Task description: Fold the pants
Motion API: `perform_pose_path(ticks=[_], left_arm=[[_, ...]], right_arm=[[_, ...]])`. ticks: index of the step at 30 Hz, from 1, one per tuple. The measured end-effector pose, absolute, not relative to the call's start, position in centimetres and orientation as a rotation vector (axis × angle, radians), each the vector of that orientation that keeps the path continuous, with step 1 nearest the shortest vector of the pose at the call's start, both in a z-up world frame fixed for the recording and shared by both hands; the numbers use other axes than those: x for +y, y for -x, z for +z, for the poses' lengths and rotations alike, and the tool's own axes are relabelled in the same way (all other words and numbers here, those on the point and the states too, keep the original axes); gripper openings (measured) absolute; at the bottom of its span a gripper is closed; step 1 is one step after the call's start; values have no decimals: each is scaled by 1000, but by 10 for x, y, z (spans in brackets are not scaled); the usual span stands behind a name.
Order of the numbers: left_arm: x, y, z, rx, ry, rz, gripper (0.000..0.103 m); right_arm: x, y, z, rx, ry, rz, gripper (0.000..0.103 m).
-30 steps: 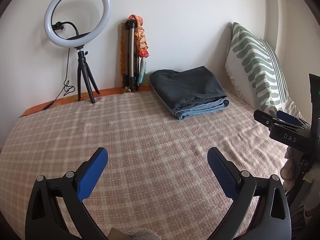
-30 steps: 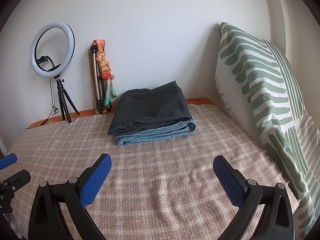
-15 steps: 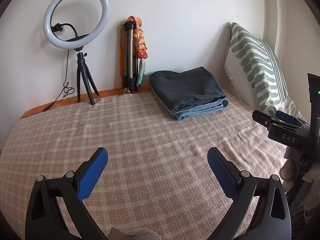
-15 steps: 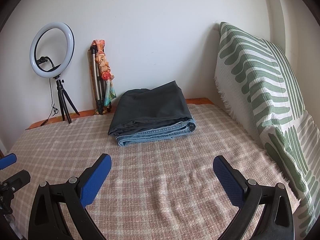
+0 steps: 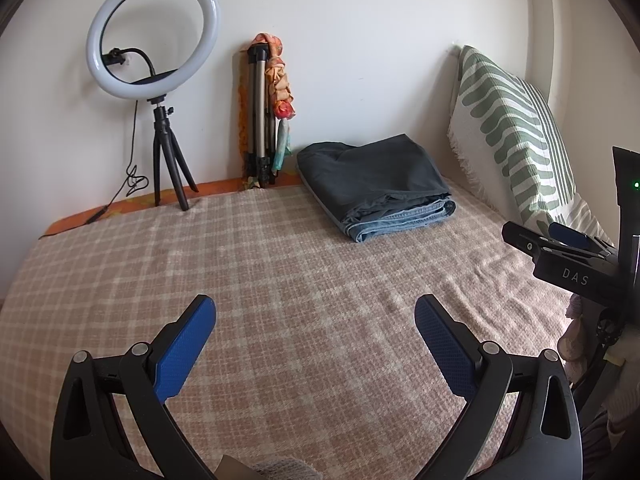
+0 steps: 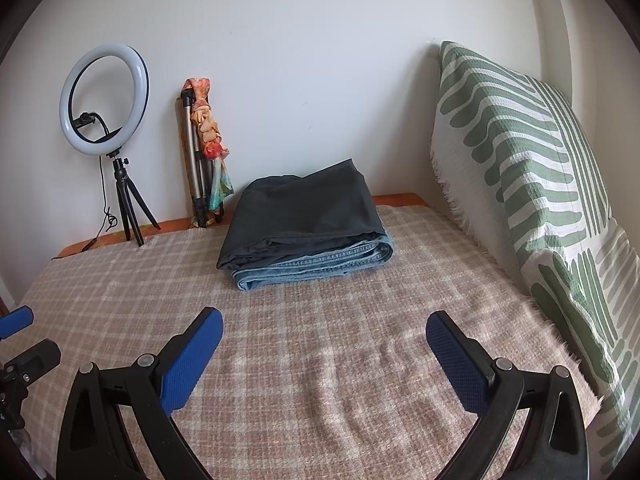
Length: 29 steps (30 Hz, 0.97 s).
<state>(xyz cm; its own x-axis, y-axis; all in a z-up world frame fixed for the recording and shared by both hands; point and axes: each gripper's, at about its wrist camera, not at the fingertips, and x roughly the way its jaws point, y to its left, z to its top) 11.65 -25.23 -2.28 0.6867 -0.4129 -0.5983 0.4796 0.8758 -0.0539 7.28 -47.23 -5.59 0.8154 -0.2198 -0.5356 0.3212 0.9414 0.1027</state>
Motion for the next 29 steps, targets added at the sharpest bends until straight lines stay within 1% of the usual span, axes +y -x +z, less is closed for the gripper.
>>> perform_pose_path(ticks=[18, 29], left_arm=[[-251, -116, -24, 636, -115, -498, 100], [-248, -112, -23, 599, -116, -508, 100]], right_arm=[[-472, -73, -56, 549, -195, -289, 103], [-473, -75, -58, 556, -196, -284, 103]])
